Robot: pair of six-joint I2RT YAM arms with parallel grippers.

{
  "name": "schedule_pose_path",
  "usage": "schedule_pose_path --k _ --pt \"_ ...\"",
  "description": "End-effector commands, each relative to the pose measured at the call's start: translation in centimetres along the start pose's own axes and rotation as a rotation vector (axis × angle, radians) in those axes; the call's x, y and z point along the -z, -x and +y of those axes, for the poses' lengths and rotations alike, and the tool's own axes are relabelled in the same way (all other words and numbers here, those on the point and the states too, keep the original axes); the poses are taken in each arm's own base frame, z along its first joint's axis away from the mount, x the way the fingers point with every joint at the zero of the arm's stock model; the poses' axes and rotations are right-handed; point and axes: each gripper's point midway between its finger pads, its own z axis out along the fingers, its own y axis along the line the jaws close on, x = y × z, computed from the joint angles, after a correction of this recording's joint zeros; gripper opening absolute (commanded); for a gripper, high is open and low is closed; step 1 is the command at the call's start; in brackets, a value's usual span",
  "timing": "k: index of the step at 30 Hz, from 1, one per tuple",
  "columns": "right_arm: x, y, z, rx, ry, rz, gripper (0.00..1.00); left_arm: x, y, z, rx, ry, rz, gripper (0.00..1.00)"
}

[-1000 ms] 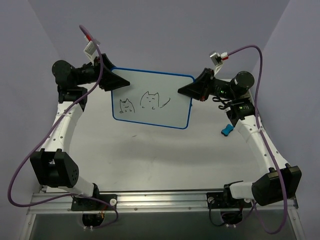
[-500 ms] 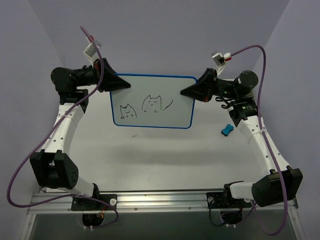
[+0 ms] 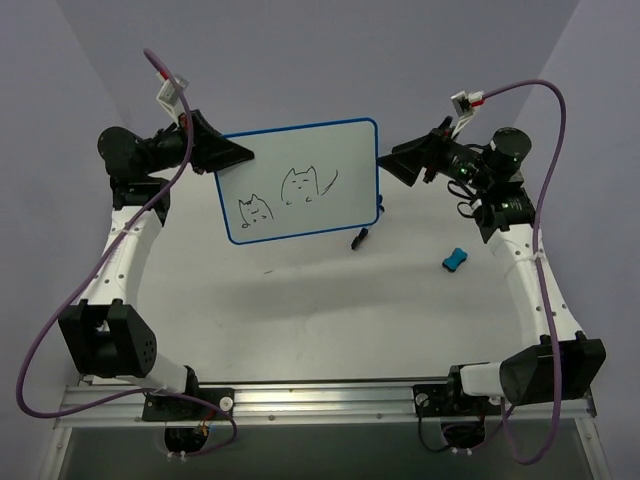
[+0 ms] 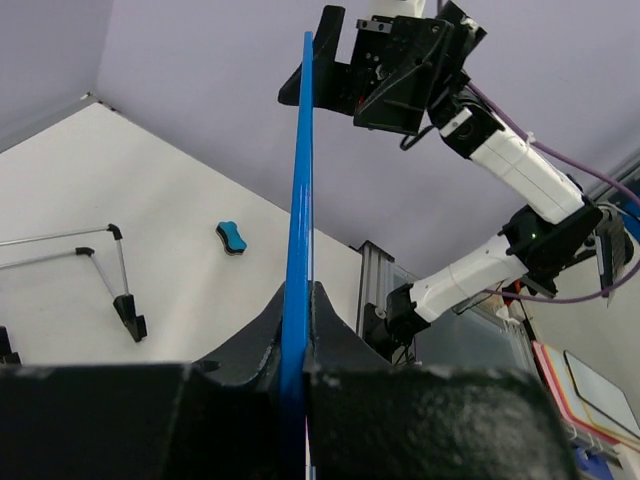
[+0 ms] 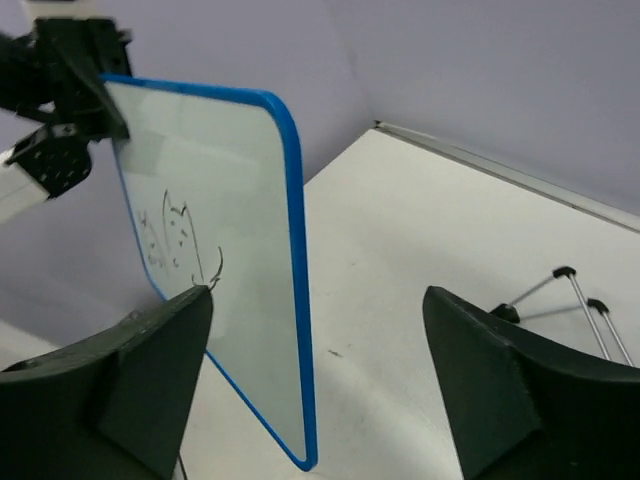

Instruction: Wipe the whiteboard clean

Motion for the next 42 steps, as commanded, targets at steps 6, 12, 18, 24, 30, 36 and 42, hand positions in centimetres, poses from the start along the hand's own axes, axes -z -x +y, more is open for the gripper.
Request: schedule_pose_path --k 6,12,18,24,30,36,42 --pt "8.0 2.3 -10.8 0.018 -0.796 -0.074 1.0 0.9 1.0 1.5 -0.033 0.182 -0.095 0.02" --pt "16.7 -2.5 -18.8 -0.172 -1.334 -0.124 1.0 3.0 -1.3 2.1 0.009 0.38 -0.159 0.02" --pt "21.2 -14.3 -23.2 -0.323 -1.575 0.072 1.0 5.9 -6.8 2.6 0.085 0.574 -0.13 0.02" --pt "23.4 -21.9 -25.4 -0.449 -1.579 0.272 0.85 7.7 -9.9 1.1 0.052 0.627 -0.164 0.02" --pt "23.8 -24.4 -26.0 -0.486 -1.583 0.293 0.69 8.5 -12.4 2.3 0.064 0.662 -0.127 0.02" --pt "22.1 -26.5 -27.0 -0.535 -1.531 0.324 0.62 8.8 -13.3 2.3 0.058 0.681 -0.094 0.02" --pt "21.5 -28.0 -27.6 -0.536 -1.534 0.353 0.59 9.1 -13.6 2.3 0.04 0.705 -0.086 0.02"
